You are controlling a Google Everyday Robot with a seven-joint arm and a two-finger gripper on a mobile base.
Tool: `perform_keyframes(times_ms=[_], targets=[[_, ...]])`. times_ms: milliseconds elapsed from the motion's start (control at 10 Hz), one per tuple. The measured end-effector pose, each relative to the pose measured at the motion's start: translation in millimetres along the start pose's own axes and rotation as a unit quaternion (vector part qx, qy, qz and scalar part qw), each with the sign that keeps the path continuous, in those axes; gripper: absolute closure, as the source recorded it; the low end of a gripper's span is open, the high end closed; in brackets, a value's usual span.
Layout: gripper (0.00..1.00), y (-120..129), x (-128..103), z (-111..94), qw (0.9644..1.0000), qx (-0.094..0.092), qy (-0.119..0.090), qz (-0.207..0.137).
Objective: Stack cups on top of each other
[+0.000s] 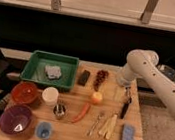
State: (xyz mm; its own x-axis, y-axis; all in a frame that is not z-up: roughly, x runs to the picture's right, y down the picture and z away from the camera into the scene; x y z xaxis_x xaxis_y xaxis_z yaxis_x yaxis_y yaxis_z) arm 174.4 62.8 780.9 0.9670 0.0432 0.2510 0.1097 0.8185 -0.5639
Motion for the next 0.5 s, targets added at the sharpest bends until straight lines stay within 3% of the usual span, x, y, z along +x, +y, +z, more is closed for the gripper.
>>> perform_keyframes(times_ms=[500], targets=[[0.2,-0.6,0.1,-0.7,1.0,-0.001,0.001,-0.007]])
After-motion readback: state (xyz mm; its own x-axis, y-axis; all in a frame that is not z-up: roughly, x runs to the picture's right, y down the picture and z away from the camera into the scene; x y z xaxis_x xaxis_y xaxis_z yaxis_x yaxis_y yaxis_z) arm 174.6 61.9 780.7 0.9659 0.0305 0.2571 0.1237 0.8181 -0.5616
